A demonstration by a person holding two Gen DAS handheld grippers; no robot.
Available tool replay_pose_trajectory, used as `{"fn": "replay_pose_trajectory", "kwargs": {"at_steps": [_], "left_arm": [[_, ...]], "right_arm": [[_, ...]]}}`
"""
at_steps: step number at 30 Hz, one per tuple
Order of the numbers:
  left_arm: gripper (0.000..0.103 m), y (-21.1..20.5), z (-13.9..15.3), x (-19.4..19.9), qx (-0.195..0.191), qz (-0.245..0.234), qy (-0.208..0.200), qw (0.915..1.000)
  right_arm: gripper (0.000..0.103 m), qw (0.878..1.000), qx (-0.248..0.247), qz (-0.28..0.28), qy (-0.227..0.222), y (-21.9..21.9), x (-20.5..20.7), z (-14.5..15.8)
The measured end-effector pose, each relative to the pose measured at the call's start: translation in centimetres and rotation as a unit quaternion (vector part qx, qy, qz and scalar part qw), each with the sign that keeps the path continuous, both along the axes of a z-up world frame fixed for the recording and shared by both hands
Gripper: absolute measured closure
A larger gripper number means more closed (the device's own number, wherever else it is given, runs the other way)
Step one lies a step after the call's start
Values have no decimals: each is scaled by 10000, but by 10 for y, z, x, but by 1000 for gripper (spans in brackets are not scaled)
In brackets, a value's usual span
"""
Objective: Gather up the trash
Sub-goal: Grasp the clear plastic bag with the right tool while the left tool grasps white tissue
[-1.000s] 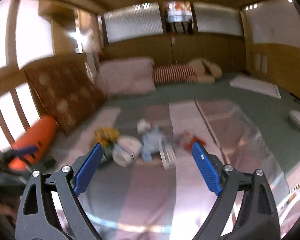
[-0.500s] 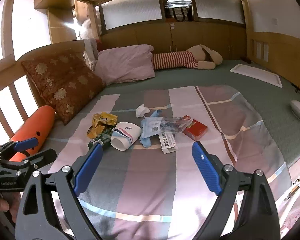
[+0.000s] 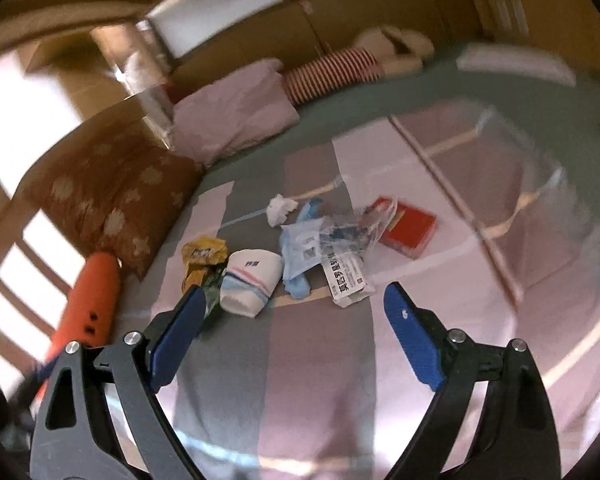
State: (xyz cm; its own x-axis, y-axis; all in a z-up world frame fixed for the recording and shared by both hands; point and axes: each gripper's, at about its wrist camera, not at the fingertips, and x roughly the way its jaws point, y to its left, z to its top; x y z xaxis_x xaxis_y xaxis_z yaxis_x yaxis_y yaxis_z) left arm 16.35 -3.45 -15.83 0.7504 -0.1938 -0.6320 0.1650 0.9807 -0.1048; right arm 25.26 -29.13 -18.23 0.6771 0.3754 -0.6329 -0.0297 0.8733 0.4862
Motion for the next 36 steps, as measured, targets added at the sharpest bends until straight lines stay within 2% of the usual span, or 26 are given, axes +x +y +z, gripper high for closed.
{"fn": "replay_pose_trajectory", "kwargs": {"at_steps": [3,6,7,12,14,16,17,19,20,22,25,30,34,36], "left_arm": [[4,2,0,3,3,32,24,10000],[3,4,0,5,-31,43,63,10000],[4,4,0,7,-17,45,80,10000],[4,3,1,13,-14,45,139,9999],[4,2,0,17,12,40,164,9999],[4,0,-1,18,47,29,188,9998],[4,-2,-1,19,65,15,207,9998],[4,-4,-2,21,64,-1,215,9997],[4,-5,-2,21,63,-8,221,9997],[4,-7,-2,23,76,-11,228,9997],[3,-7,-4,24,81,5,255,9996],[3,-4,-5,26,106,56,260,9996],[3,-5,5,48,15,-18,261,9997],[3,-11,10,70,97,-69,210,9997]], "right_arm": [[28,9953,788,-139,548,-15,41,-34],[39,9867,1301,-223,945,-21,70,-63],[39,9840,1399,-277,1065,-23,78,-72],[43,9731,1673,-614,1457,-29,112,-108],[48,9725,1678,-608,1497,-27,119,-114],[61,9729,1675,-566,1491,-24,124,-119],[64,9745,1634,-547,1436,-22,126,-119],[84,9778,1575,-482,1295,-21,129,-117],[91,9795,1564,-434,1192,-22,130,-113],[96,9823,1514,-374,1033,-21,130,-106],[97,9867,1410,-290,758,-19,129,-89],[97,9909,1337,-82,141,-16,108,-34],[97,9969,700,25,-359,-4,80,17],[97,9976,125,-91,-681,-2,63,43]]}}
